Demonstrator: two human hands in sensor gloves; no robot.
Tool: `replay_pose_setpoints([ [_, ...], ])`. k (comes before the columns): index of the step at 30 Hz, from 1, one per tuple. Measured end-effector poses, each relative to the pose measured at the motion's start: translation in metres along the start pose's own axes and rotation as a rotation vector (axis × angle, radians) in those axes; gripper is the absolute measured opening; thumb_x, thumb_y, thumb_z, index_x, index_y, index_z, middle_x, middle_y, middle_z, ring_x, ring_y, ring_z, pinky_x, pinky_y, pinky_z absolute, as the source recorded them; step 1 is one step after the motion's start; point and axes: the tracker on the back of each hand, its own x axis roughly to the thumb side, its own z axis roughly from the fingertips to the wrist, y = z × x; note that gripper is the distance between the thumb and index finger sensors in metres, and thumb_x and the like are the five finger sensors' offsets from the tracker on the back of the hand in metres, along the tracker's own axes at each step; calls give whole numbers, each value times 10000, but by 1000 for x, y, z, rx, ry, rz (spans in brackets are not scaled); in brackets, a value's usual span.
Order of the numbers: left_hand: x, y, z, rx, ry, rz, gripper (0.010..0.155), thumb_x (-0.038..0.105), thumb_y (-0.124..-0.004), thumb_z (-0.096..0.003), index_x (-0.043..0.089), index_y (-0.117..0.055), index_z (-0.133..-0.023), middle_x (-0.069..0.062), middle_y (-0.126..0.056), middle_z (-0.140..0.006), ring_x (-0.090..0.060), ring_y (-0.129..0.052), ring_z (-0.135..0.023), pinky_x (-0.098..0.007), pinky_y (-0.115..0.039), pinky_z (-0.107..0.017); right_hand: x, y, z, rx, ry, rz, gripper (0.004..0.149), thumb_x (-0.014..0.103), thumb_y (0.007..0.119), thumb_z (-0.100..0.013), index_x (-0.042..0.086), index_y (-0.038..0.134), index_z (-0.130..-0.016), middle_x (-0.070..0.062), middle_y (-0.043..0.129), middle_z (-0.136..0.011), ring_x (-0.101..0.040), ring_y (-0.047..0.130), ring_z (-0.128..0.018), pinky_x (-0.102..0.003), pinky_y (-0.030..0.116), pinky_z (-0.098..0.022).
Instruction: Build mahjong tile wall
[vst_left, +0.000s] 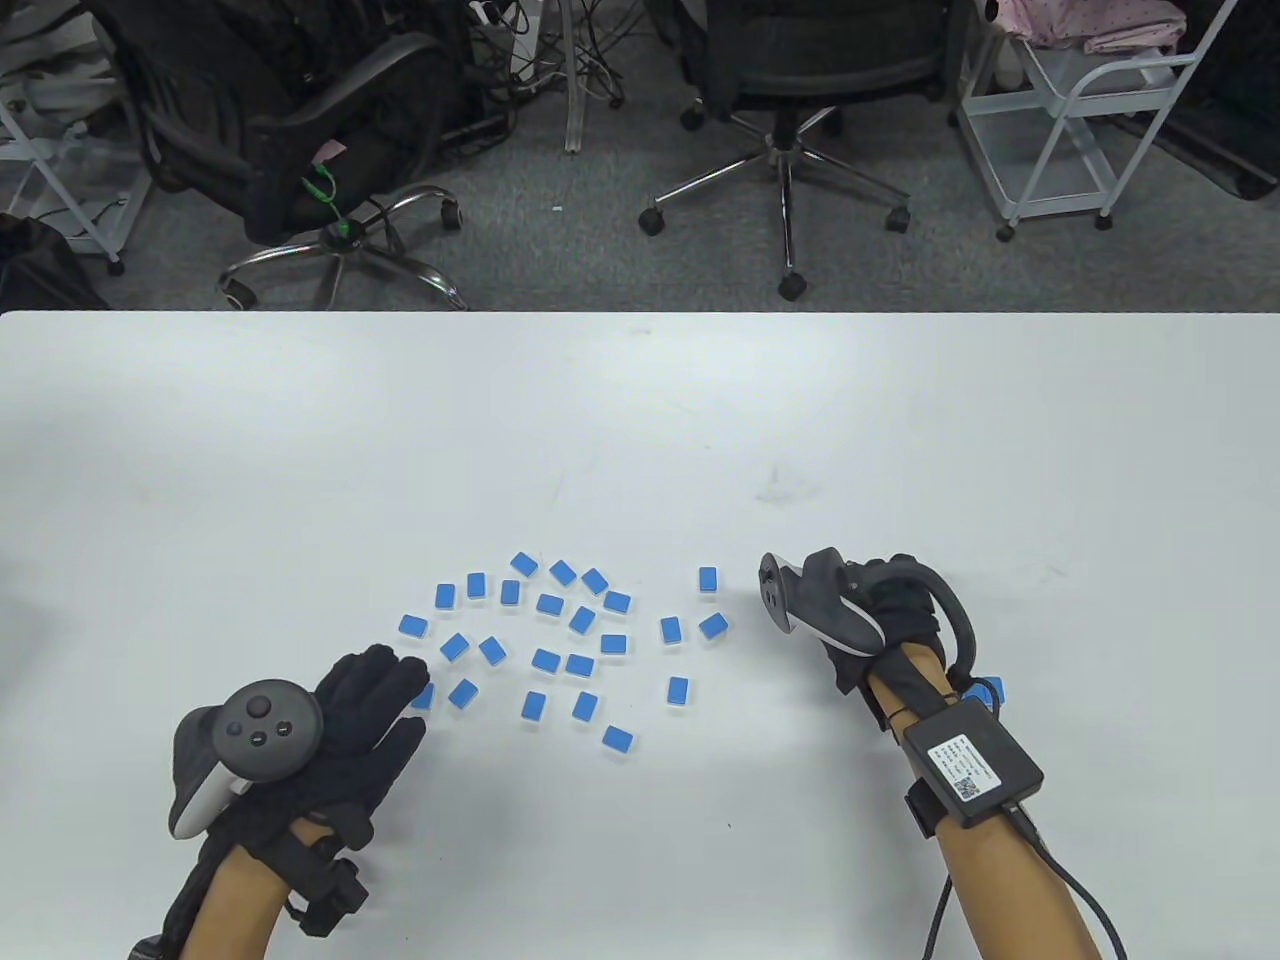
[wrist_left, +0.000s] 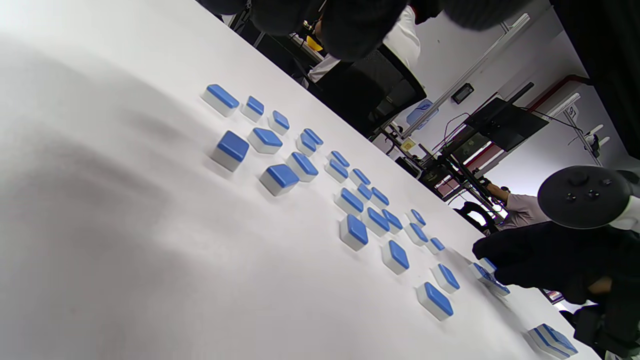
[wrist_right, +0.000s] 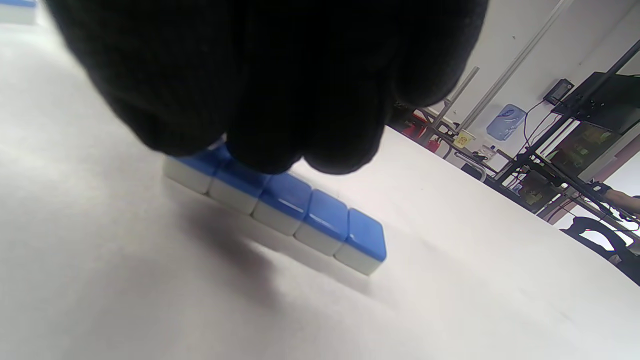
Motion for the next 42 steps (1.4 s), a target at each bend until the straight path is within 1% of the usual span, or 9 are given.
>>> replay_pose_setpoints([
  [7,0,0,0,-2,1,-2,696,622,-532,-502,333,-464,-1132,-35,-299,-1219,-358,-251,-1126,-667,-257,-768,-2,-3,8,-6,8,19,541,386,893,-322,299,773,-843,60,990,-720,-216,986,-673,-532,675,-714],
  [14,-1,0,0,-1,2,-1,694,622,-532,-503,335,-465,-1131,-37,-299,-1219,-358,-252,-1126,-666,-256,-768,-2,-2,7,-9,13,16,566,401,883,-323,307,743,-864,61,976,-741,-221,974,-689,-533,667,-719],
  [18,-1,0,0,-3,2,-2,696,622,-531,-503,334,-464,-1132,-34,-297,-1219,-356,-252,-1127,-666,-258,-769,-2,-11,12,-26,-1,26,616,431,881,-302,308,717,-882,56,966,-752,-226,967,-695,-535,673,-710],
  [21,-1,0,0,-3,3,-2,694,622,-531,-503,336,-464,-1131,-34,-300,-1219,-357,-252,-1127,-667,-257,-768,3,-23,22,-81,-37,24,618,459,855,-305,299,717,-885,47,967,-746,-235,969,-683,-531,689,-692],
  [22,-1,0,-1,-2,3,-2,696,622,-532,-503,334,-464,-1132,-35,-297,-1219,-357,-252,-1127,-666,-256,-769,10,-29,29,-115,-81,7,588,470,827,-324,294,729,-876,43,972,-736,-239,974,-670,-530,697,-683],
  [27,-1,-1,-1,-7,6,-2,697,622,-532,-503,332,-465,-1133,-36,-298,-1219,-358,-253,-1126,-666,-257,-769,48,-45,58,-192,-263,-69,545,482,796,-333,278,779,-838,34,998,-694,-243,1000,-623,-526,735,-640],
  [32,-1,-1,0,-12,9,-3,696,621,-532,-503,332,-465,-1132,-37,-299,-1219,-359,-254,-1126,-668,-258,-768,93,-47,85,-206,-387,-50,593,522,779,-324,258,769,-855,19,990,-714,-257,998,-633,-531,740,-628],
  [37,-1,-1,0,-11,9,-2,693,621,-532,-503,335,-463,-1131,-35,-299,-1219,-358,-254,-1126,-667,-258,-768,120,-42,92,-271,-375,58,635,538,774,-315,240,746,-875,13,981,-728,-259,998,-631,-530,745,-621],
  [42,-1,-1,-1,-14,9,-2,697,621,-533,-503,331,-464,-1132,-37,-301,-1219,-358,-253,-1126,-667,-258,-768,131,-37,89,-256,-348,81,596,486,815,-324,213,773,-853,11,996,-699,-255,1012,-601,-528,759,-603],
])
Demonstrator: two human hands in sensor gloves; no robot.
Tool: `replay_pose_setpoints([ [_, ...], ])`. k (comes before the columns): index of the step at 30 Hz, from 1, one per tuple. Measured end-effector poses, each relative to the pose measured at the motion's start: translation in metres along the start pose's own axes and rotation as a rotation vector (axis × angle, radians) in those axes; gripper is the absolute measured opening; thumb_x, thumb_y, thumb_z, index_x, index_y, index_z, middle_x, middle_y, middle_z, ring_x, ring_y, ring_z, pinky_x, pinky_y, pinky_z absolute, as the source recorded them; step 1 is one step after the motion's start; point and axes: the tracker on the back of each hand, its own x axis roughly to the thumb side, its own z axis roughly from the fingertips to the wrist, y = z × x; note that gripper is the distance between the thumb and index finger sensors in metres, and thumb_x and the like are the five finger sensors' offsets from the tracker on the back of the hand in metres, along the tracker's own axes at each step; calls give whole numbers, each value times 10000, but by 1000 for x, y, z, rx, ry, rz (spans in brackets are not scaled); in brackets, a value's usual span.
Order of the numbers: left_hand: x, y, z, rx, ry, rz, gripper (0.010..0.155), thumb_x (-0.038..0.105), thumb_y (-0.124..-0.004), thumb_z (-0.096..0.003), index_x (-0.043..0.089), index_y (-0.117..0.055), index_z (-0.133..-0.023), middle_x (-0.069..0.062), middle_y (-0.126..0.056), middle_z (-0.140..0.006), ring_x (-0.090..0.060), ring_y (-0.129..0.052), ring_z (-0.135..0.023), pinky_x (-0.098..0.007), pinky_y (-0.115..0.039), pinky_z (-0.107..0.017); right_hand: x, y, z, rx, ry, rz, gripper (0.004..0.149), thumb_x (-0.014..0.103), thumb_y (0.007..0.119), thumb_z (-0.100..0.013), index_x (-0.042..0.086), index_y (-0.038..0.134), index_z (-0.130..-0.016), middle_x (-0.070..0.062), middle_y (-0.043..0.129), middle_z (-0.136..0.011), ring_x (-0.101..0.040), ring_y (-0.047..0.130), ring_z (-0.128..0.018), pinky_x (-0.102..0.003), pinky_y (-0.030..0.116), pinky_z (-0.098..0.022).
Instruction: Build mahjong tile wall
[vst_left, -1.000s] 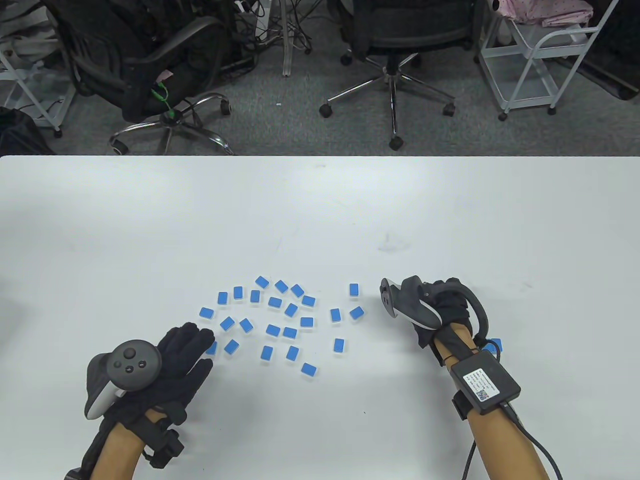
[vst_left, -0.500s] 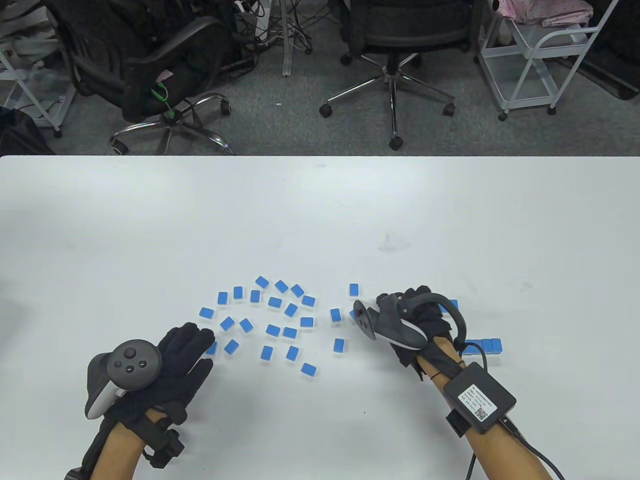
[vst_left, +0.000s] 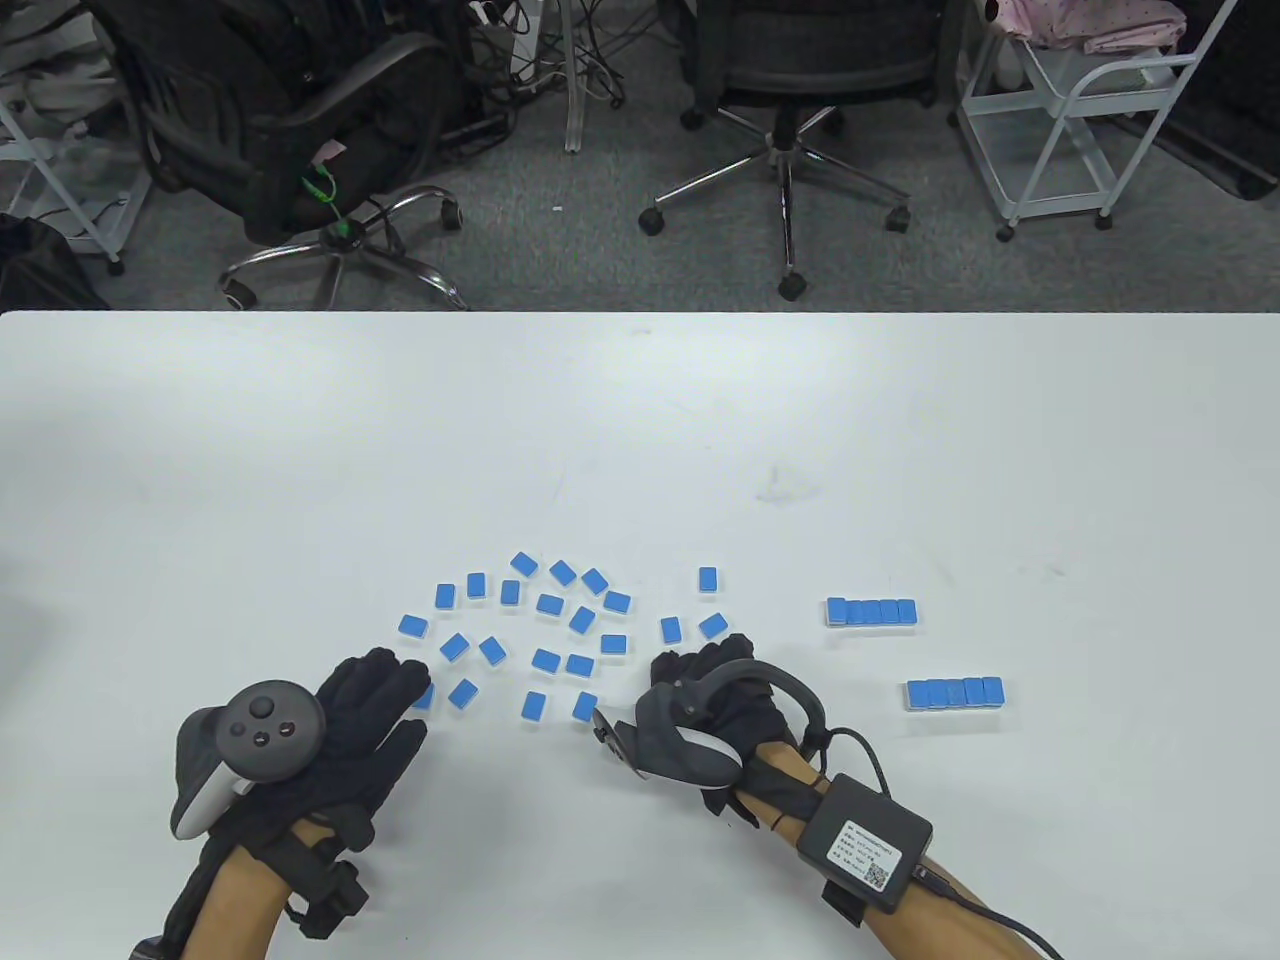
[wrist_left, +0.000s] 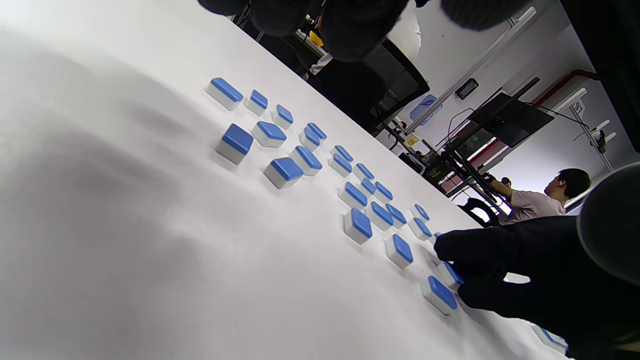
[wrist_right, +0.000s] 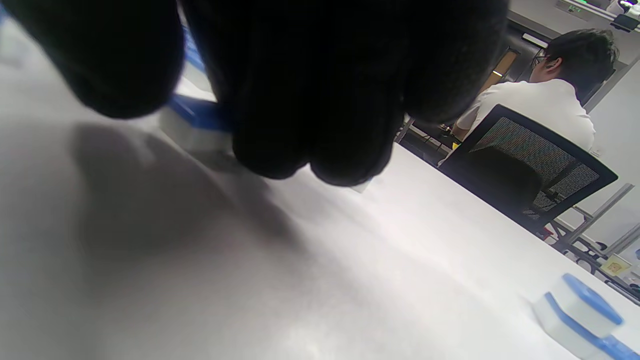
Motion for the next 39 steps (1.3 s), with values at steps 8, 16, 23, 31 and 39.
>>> replay_pose_setpoints([
  [8,0,-1,-1,-6,3,1,695,621,-532,-503,333,-464,-1132,-36,-297,-1219,-358,-253,-1126,-667,-257,-768,-4,5,0,87,-19,-65,588,428,870,-314,194,781,-846,3,997,-689,-248,1022,-596,-524,773,-600],
  [16,0,-1,-1,-9,4,3,693,621,-532,-503,335,-464,-1131,-35,-298,-1219,-357,-252,-1127,-667,-258,-768,-7,11,6,83,-38,-96,588,428,885,-312,178,787,-835,9,1002,-654,-246,1029,-574,-519,777,-595],
  [23,-1,-1,0,-4,5,8,695,621,-533,-502,334,-463,-1132,-35,-299,-1219,-356,-252,-1128,-667,-258,-769,-82,-13,-3,76,83,-192,583,475,875,-300,211,801,-815,29,1009,-634,-237,1028,-581,-515,765,-613],
  [31,1,-1,-5,-12,4,3,695,621,-531,-503,333,-464,-1131,-37,-298,-1219,-358,-254,-1126,-666,-258,-769,-194,5,-16,228,445,-196,582,439,889,-316,244,764,-850,32,976,-702,-243,984,-666,-529,690,-693],
  [39,0,-1,-2,-10,8,8,692,621,-532,-503,336,-464,-1130,-36,-297,-1219,-358,-252,-1127,-667,-258,-769,-196,54,-17,327,476,-203,580,419,900,-311,260,761,-851,38,974,-714,-235,979,-684,-531,674,-713],
])
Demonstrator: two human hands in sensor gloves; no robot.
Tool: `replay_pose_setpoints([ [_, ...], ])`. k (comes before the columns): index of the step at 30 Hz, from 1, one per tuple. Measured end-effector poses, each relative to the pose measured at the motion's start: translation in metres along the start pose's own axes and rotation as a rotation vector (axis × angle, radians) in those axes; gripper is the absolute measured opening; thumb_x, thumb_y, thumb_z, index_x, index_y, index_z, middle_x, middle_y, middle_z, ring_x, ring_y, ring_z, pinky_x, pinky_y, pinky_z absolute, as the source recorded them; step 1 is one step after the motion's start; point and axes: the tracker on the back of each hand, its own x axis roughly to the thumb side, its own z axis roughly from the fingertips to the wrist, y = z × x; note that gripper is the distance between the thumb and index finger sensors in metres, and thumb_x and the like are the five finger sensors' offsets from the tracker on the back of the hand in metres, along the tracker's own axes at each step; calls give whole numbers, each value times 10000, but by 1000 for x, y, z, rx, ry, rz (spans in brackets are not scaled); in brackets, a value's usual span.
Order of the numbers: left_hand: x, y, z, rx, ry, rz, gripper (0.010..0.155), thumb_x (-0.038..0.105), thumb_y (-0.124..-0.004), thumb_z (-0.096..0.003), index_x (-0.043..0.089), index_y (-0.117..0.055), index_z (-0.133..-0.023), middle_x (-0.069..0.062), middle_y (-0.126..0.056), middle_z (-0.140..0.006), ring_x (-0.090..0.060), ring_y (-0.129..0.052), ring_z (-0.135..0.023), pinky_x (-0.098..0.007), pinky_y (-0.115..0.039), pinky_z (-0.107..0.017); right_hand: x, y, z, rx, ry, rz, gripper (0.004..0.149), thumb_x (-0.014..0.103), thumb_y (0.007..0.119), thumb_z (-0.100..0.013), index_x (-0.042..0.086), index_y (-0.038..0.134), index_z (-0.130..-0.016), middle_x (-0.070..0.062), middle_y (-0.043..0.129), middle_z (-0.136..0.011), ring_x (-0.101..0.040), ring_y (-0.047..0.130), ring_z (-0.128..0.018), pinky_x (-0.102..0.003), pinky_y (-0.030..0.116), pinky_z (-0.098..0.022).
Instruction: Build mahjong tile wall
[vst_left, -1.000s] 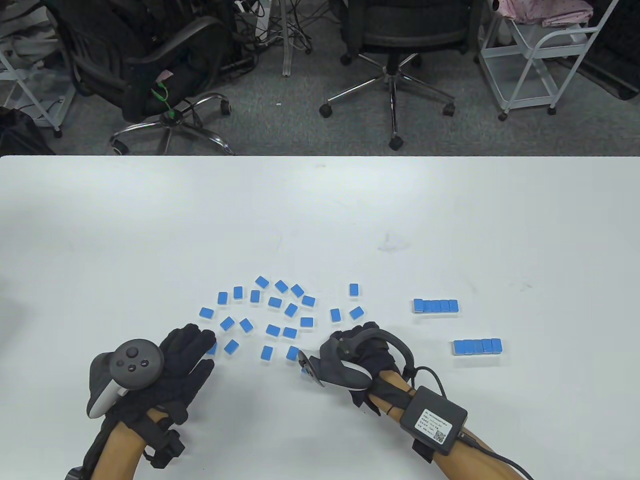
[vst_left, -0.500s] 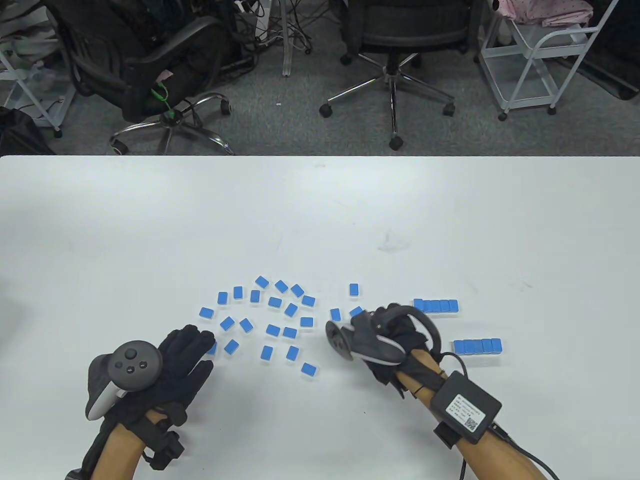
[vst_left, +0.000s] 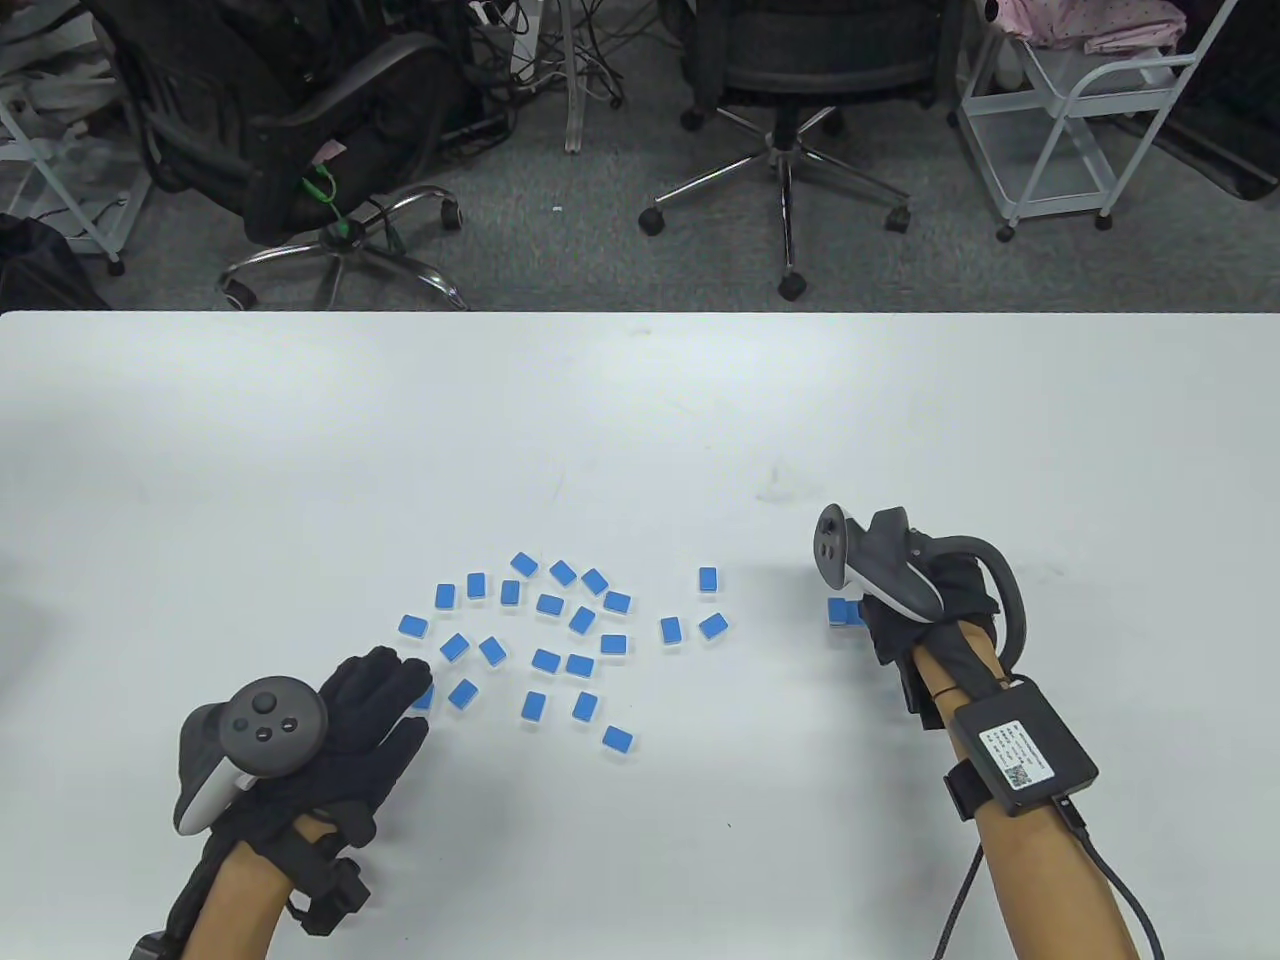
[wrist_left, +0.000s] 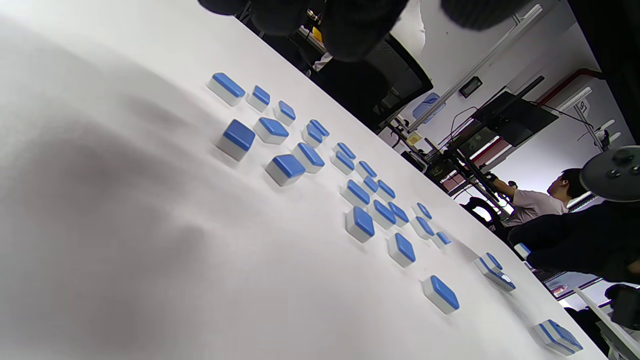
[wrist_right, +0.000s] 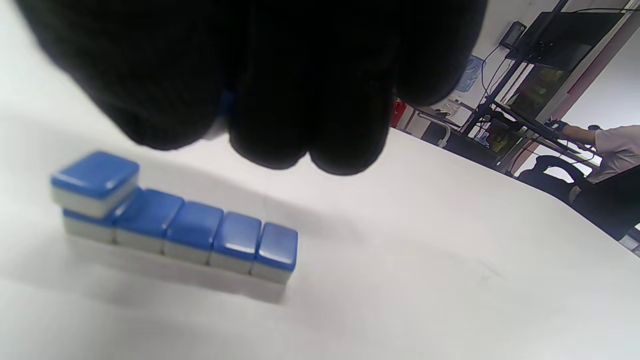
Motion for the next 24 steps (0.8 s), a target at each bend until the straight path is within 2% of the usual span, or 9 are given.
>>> replay_pose_setpoints([
  [11,-1,0,0,0,2,1,696,622,-532,-502,333,-463,-1132,-34,-297,-1219,-358,-252,-1127,-666,-258,-769,15,21,-5,14,-37,43,573,408,910,-306,269,770,-843,47,982,-705,-227,988,-674,-527,685,-706],
  [24,-2,0,0,2,1,0,697,621,-532,-502,332,-465,-1133,-36,-296,-1219,-358,-253,-1126,-666,-258,-770,20,25,-6,3,-32,72,601,407,922,-294,292,752,-859,59,975,-722,-224,980,-691,-531,682,-708],
])
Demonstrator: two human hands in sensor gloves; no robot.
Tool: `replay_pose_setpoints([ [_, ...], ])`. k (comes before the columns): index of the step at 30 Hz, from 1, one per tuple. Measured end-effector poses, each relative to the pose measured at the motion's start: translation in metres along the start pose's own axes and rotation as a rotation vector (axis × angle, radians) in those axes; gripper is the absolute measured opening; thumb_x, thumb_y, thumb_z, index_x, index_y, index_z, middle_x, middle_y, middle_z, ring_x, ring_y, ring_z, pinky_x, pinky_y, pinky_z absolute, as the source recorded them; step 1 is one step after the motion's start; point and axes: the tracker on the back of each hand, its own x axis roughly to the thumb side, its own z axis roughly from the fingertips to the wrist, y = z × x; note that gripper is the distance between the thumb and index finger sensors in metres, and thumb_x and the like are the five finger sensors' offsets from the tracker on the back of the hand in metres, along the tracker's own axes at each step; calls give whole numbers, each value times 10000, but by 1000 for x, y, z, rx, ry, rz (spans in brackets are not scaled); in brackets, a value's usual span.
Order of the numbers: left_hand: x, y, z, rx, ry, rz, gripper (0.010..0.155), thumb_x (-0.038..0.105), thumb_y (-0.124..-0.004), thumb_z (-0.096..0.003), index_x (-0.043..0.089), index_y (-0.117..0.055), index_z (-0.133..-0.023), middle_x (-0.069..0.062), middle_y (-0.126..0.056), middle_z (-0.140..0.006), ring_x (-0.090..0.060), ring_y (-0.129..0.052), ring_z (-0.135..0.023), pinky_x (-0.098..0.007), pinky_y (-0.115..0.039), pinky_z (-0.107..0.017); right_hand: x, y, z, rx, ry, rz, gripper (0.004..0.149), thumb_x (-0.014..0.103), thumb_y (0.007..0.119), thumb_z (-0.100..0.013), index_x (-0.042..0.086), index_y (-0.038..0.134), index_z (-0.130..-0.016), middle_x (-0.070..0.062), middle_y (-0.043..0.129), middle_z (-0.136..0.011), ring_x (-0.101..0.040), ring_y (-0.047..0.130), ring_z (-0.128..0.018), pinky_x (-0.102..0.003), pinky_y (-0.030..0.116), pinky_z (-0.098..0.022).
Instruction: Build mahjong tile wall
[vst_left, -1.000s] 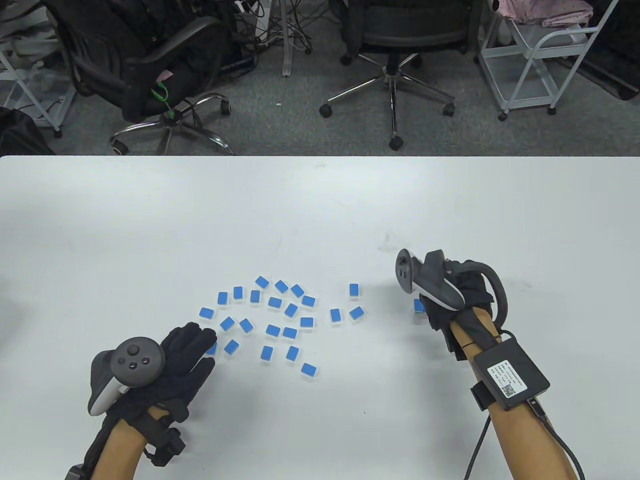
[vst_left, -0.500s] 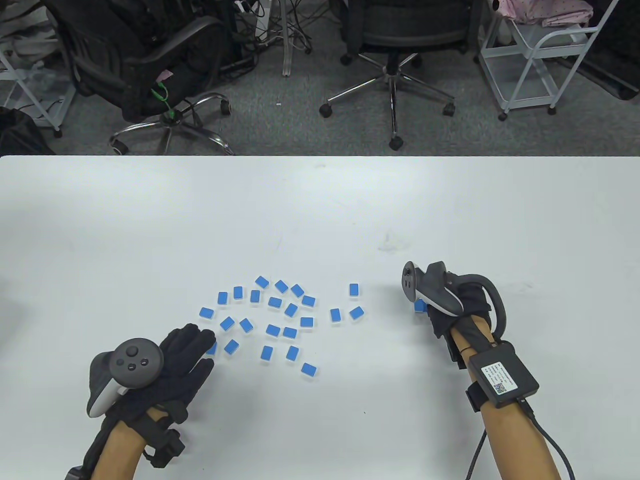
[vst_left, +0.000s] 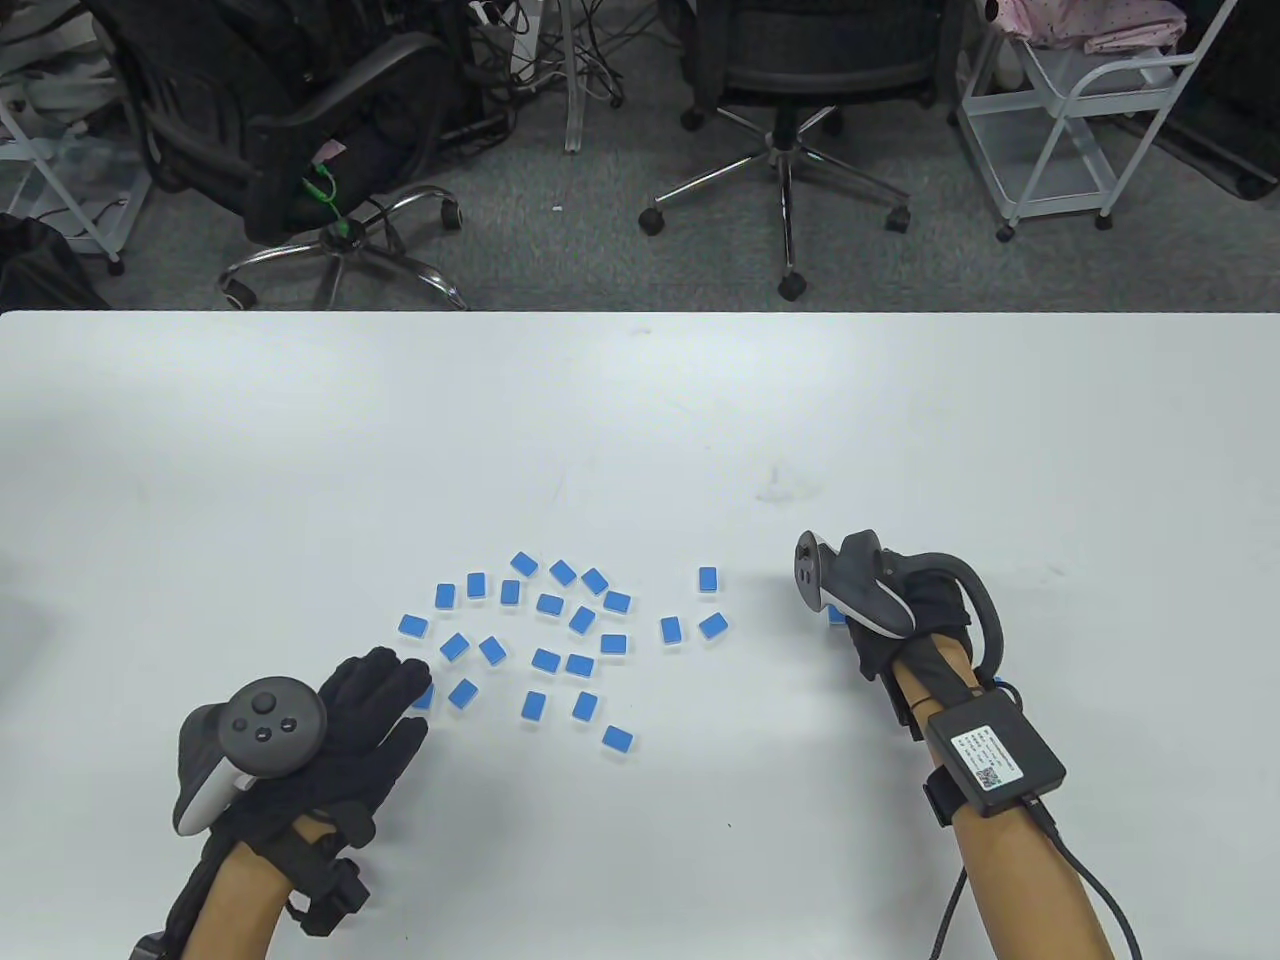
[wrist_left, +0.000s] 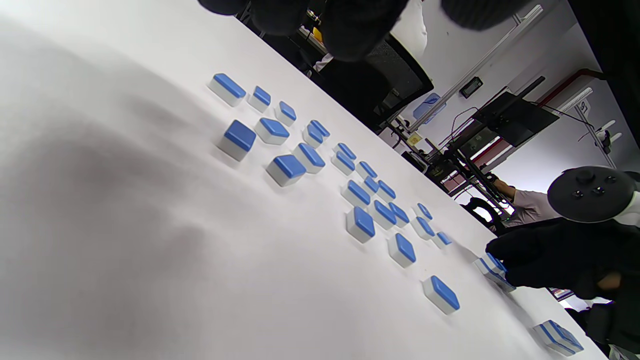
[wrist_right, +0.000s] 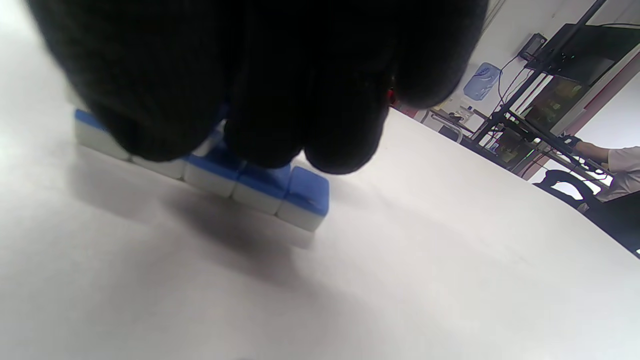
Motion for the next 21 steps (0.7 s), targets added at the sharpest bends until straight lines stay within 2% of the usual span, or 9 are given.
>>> replay_pose_setpoints([
  [5,0,0,0,-1,0,0,695,621,-531,-503,335,-463,-1132,-35,-297,-1219,-358,-252,-1127,-667,-258,-769,0,0,1,-11,4,4,562,371,933,-303,306,775,-839,66,981,-709,-219,982,-685,-530,683,-708],
  [21,-1,0,-1,1,0,-1,697,621,-532,-502,331,-466,-1132,-36,-298,-1219,-357,-253,-1127,-666,-259,-769,4,2,-1,-20,-20,-5,561,384,925,-301,312,775,-837,67,981,-706,-220,979,-687,-530,683,-707],
])
